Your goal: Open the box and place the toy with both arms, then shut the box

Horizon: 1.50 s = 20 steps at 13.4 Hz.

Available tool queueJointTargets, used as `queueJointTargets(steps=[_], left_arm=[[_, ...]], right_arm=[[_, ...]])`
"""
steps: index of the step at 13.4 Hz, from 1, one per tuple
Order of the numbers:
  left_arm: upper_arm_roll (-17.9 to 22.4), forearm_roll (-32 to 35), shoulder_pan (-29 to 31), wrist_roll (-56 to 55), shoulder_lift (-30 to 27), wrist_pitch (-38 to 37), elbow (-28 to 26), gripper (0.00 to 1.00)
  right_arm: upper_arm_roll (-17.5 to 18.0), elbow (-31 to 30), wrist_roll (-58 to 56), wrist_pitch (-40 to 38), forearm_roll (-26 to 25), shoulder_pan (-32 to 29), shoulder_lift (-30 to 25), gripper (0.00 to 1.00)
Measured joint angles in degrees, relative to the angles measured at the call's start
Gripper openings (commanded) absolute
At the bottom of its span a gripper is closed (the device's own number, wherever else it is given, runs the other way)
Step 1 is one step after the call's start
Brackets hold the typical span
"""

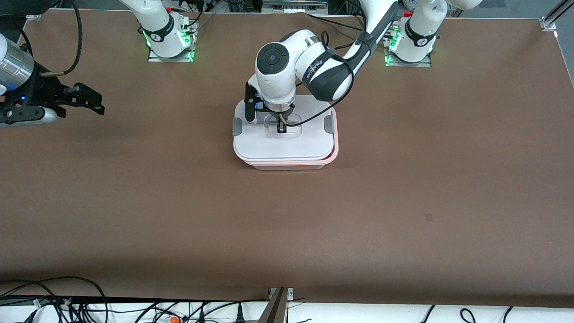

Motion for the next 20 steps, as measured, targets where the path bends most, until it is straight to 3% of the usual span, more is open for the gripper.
queueJointTargets(steps=[20], left_arm=[[0.77,0.03,0.23,2.04,0.47,-3.02,0.60,0.00]], right_arm=[[0.44,0.00,0.00,0.09,0.00,0.38,0.00,1.00]])
